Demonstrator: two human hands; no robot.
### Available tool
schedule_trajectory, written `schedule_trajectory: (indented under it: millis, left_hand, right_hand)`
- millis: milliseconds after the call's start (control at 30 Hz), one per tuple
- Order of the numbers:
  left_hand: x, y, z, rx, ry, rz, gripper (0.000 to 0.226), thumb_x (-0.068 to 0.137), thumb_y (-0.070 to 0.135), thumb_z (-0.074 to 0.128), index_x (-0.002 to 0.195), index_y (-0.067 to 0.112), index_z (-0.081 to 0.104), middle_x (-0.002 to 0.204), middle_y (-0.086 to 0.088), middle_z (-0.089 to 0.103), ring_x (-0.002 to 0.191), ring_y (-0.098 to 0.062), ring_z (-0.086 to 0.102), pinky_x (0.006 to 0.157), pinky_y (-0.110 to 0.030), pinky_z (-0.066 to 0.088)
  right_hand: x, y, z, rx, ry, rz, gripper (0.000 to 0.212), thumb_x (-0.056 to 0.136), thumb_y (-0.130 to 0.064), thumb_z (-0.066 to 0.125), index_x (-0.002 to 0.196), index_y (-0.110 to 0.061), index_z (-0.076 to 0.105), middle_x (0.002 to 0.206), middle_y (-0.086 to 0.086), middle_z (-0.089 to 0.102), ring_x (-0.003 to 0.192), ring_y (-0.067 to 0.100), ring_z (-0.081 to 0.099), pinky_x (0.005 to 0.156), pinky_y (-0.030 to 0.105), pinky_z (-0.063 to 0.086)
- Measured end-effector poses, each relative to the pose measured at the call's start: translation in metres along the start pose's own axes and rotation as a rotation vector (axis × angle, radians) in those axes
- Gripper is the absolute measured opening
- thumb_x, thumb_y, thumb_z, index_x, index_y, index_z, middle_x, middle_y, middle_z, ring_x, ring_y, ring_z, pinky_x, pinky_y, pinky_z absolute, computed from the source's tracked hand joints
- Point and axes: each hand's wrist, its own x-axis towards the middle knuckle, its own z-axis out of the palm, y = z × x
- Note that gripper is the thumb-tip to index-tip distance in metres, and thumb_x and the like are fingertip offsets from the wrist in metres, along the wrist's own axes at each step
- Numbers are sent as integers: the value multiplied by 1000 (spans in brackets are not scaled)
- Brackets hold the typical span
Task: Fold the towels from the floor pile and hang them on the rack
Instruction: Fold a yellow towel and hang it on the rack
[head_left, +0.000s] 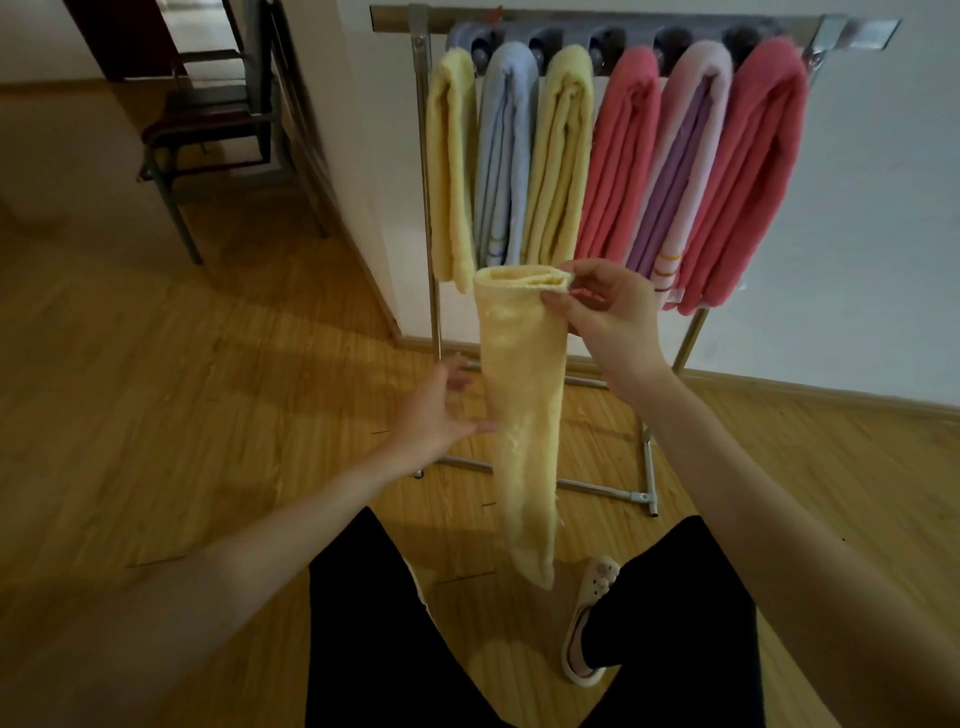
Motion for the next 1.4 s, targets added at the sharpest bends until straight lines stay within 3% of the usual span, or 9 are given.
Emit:
schedule_trajectory:
  millis: [167,300,400,567,667,967,1133,1233,1400]
  left_hand:
    - [7,-33,38,-193,-197,-55,38,72,20,80,107,23,66,99,10,69,94,-5,66,90,-31,54]
    - [16,-31,64,-270,-276,-193,34,83,20,71,115,14,63,103,4,65,100,-14,61,77,-19,50]
    - [18,-43,80,-257,-338,-232,28,87,25,67,113,14,64,106,1,67,99,-17,62,78,-21,52]
    - [26,-48,74,-172,-302,-284,15,92,26,60,95,13,65,90,1,66,90,-17,63,77,-23,51]
    - [35,-34,51,-118,-232,-209,11,93,28,57,87,20,62,84,6,61,82,-12,57,66,-18,42]
    - [50,57,-20,114,-411,236,22,92,22,59,104,7,69,97,-9,67,90,-15,62,74,-26,48]
    - [42,98,-47,277,-638,317,26,88,29,63,103,10,71,96,-6,70,88,-14,65,75,-27,53]
    - [38,114,-52,292,-679,352,29,87,31,63,97,4,71,90,-15,67,81,-21,65,66,-25,49]
    - [28,127,-53,279,-719,345,35,82,38,62,100,8,71,88,-3,69,80,-11,64,66,-17,48]
  right_hand:
    - [7,-13,-4,37,30,20,20,80,-1,71,99,-5,66,84,6,66,81,15,66,75,37,58]
    - [10,-25,-17,115,76,34,21,81,-1,70,101,2,65,78,4,65,69,11,64,59,25,53]
    - [14,-19,-30,150,240,59,14,80,-3,69,94,-4,67,76,2,65,75,20,64,65,37,58]
    - [9,33,-54,194,581,363,13,79,-1,58,92,1,61,83,11,61,79,23,62,76,47,58]
    - [-6,72,-66,156,589,570,26,81,3,56,106,1,56,97,16,63,84,25,65,67,33,59]
    - [-66,132,-47,-59,49,928,23,80,1,65,100,-6,56,105,15,62,85,22,64,72,33,57]
    - [-63,122,-40,-527,-235,624,33,90,-15,59,122,-9,51,119,3,56,111,19,54,86,27,45]
    - [-51,91,-36,-94,-170,371,24,95,-12,50,117,-9,58,117,3,63,112,18,58,97,34,48]
    - [-39,46,-33,455,-598,360,48,81,-7,49,126,7,51,124,27,56,120,38,52,104,43,43]
